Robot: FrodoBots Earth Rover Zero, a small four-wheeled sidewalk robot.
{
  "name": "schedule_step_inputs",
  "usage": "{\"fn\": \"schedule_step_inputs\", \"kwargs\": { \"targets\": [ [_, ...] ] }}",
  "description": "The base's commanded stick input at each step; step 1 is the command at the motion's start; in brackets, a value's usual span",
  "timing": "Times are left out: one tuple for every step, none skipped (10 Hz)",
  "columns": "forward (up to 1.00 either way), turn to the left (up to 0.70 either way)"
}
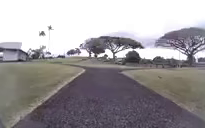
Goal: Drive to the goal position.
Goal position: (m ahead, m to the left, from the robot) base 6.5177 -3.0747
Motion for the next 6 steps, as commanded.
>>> {"fn": "schedule_step_inputs", "kwargs": {
  "targets": [
    [0.79,0.00],
    [0.79,0.00],
    [0.79,0.00],
    [0.79,0.00],
    [0.79,0.00],
    [0.79,0.00]
  ]
}}
